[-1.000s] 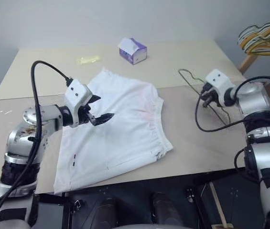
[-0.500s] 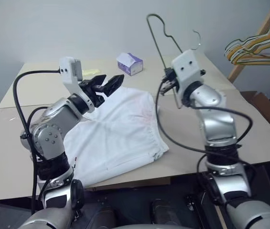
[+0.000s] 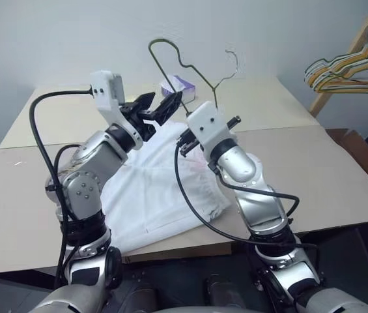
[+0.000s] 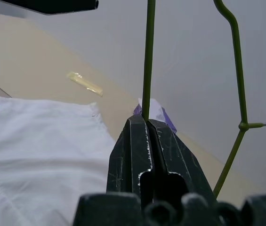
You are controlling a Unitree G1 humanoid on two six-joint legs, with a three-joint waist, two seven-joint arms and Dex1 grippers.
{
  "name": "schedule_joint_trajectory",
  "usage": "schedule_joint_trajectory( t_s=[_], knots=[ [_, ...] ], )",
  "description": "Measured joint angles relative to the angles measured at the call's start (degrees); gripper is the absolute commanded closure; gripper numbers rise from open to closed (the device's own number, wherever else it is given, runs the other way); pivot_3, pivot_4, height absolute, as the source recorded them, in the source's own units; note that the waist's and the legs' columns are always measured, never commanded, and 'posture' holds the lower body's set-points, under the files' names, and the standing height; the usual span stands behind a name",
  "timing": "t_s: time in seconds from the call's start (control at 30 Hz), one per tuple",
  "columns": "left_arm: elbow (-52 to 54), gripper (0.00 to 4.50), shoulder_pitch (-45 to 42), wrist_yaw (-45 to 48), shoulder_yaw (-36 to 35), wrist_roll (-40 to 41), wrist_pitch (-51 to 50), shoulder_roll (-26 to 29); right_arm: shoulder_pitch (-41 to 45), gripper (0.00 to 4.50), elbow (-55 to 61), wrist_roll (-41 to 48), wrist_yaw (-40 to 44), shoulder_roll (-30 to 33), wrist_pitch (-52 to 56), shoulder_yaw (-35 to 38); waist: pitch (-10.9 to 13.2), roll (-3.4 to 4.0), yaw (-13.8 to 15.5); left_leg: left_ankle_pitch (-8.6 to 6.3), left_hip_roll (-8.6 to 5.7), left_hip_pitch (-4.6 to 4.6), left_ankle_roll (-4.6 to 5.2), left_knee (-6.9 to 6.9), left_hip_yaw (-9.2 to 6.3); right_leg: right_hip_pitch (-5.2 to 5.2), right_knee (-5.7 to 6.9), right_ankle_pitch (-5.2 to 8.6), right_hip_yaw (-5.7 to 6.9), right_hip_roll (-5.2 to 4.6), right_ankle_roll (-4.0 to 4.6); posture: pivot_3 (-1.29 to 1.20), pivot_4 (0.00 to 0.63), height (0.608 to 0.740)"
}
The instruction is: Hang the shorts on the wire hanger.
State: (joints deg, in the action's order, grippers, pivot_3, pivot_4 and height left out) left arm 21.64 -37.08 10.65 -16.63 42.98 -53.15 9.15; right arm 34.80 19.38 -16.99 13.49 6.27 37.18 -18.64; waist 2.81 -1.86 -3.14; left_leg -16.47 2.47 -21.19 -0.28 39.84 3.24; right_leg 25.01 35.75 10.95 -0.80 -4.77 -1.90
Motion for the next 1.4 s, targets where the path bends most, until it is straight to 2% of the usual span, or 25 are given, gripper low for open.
schedule_joint_trajectory(
  t_s=[0.23, 0.27, 0.33, 0.67, 0.73, 1.0, 1.1, 1.33, 1.4],
  knots=[
    [-1.2, 0.0, -0.9, -1.1, 0.3, 1.1, 1.8, -0.5, -1.5, 4.48, 1.2, -0.9, -0.2, -1.0, -0.1, -1.5, -0.1, 0.0, -1.0, -0.01, 0.0, 0.0, 0.02, 0.0, -0.02, -0.02, 0.0, 0.0, 0.0, 0.0, 0.0, -0.07, 0.0, 0.74],
    [-1.6, 0.18, -0.9, -1.2, 0.3, 1.3, 1.8, -0.6, -1.6, 4.49, 1.4, -1.0, -0.2, -1.0, -0.1, -1.5, -0.1, 0.0, -1.1, -0.01, 0.0, 0.01, 0.02, 0.0, -0.03, -0.02, -0.01, 0.0, 0.0, 0.0, 0.0, -0.07, 0.0, 0.74],
    [-2.7, 0.62, -1.0, -1.7, 0.0, 2.6, 1.8, -1.1, -1.6, 4.5, 1.7, -1.3, -0.2, -1.0, -0.1, -1.7, -0.1, 0.0, -1.2, -0.01, 0.0, 0.02, 0.02, 0.0, -0.03, -0.02, -0.02, 0.0, 0.0, 0.0, 0.0, -0.07, 0.0, 0.74],
    [-5.7, 4.01, -1.6, -3.3, 0.4, 4.4, 2.0, -1.6, -1.9, 4.5, 2.6, -2.0, 0.0, -1.5, -0.1, -3.2, -0.1, -0.02, -2.7, -0.02, 0.0, 0.03, 0.03, 0.0, -0.08, -0.06, -0.02, 0.0, 0.0, 0.0, 0.0, -0.08, 0.0, 0.74],
    [-5.9, 4.48, -1.6, -3.5, 0.7, 4.5, 2.0, -1.7, -2.1, 4.5, 2.6, -2.1, 0.0, -1.5, -0.1, -3.3, -0.1, -0.02, -2.7, -0.02, 0.0, 0.03, 0.03, 0.0, -0.09, -0.06, -0.02, 0.0, 0.0, 0.0, -0.01, -0.08, 0.0, 0.74],
    [-5.9, 4.48, -1.4, -4.0, 2.2, 4.2, 3.3, -1.7, -2.3, 4.5, 2.5, -4.6, -0.1, 0.5, -1.7, -4.6, -0.1, -0.01, -2.8, -0.02, -0.01, 0.03, 0.03, 0.0, -0.08, -0.06, -0.05, 0.0, 0.0, 0.0, -0.01, -0.07, 0.0, 0.74],
    [-5.4, 4.5, -0.9, -3.0, 4.1, 2.6, 4.9, -0.7, -2.3, 3.7, 2.2, -7.0, -0.2, 2.2, -3.9, -6.2, -0.1, -0.01, -2.8, -0.02, -0.01, 0.03, 0.03, 0.0, -0.07, -0.06, -0.07, 0.0, 0.0, 0.0, -0.01, -0.07, 0.0, 0.74],
    [-5.5, 4.5, -0.2, -1.5, 5.3, 0.1, 9.1, -0.1, -2.3, 1.25, 1.8, -8.6, 0.2, 2.6, -8.0, -7.1, -0.1, -0.02, -3.1, -0.02, -0.01, 0.04, 0.03, 0.0, -0.07, -0.07, -0.21, 0.0, -0.01, 0.0, -0.01, -0.08, 0.0, 0.74],
    [-6.4, 4.5, -0.2, 0.2, 5.3, -0.4, 10.3, 1.5, -2.3, 0.51, 1.9, -7.2, 1.5, 2.4, -7.8, -5.7, -0.1, -0.02, -3.2, -0.02, -0.01, 0.04, 0.03, -0.01, -0.08, -0.07, -0.21, 0.0, -0.01, 0.0, -0.01, -0.07, 0.0, 0.74]
  ],
)
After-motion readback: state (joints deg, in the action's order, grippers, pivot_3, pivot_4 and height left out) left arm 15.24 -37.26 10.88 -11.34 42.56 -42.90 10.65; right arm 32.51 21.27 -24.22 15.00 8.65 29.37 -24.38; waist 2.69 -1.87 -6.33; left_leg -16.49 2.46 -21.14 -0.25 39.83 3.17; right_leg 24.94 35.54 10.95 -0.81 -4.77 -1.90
